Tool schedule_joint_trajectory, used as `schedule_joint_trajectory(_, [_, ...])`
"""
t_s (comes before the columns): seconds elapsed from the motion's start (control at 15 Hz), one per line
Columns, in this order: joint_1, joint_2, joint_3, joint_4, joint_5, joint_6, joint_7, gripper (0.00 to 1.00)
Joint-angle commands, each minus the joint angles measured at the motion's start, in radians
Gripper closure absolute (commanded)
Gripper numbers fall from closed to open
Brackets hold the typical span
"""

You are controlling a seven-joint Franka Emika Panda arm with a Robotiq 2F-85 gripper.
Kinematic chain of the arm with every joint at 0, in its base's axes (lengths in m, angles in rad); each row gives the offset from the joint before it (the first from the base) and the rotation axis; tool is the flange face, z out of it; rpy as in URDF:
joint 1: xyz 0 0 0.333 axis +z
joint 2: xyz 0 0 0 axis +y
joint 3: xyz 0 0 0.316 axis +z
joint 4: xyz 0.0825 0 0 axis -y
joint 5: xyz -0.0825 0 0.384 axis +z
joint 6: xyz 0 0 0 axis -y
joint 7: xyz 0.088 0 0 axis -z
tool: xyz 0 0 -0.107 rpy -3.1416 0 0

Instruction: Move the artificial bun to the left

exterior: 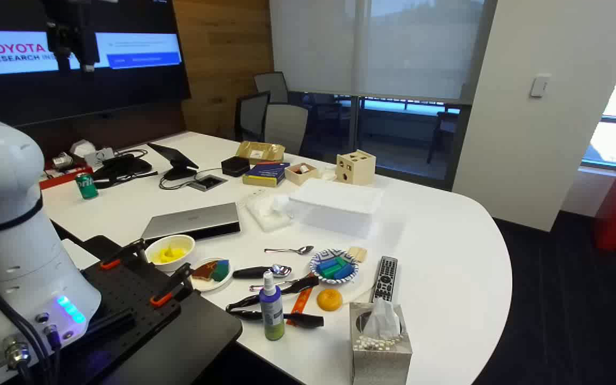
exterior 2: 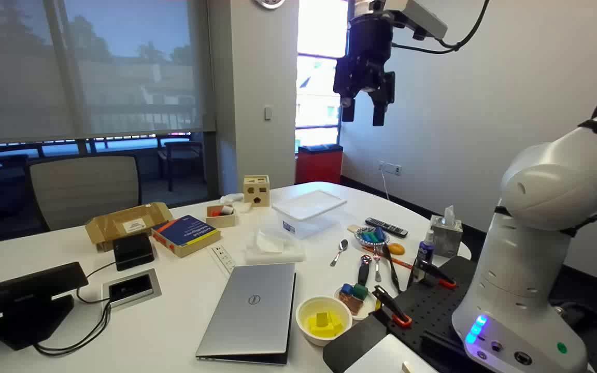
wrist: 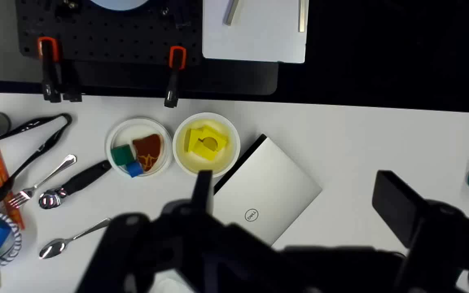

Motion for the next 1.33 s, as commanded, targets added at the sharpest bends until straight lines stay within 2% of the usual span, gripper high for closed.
schedule_joint_trajectory(0.0, [-0.024,-0.002,0.015,0.003,0.009,-0.007,-0.012,0.0])
schedule_joint_trajectory(0.27, [-0.031,0.012,0.013,0.006,0.007,0.006,-0.011,0.0])
schedule_joint_trajectory(0.4, [-0.09,0.028,0.018,0.0,-0.033,0.081,0.036,0.0])
schedule_joint_trajectory(0.67, [-0.21,0.095,-0.034,-0.03,-0.153,0.254,0.042,0.0])
schedule_joint_trajectory(0.93, [-0.329,0.188,-0.128,-0.08,-0.287,0.374,0.039,0.0])
schedule_joint_trajectory(1.27, [-0.443,0.388,-0.307,-0.106,-0.376,0.574,-0.021,0.0])
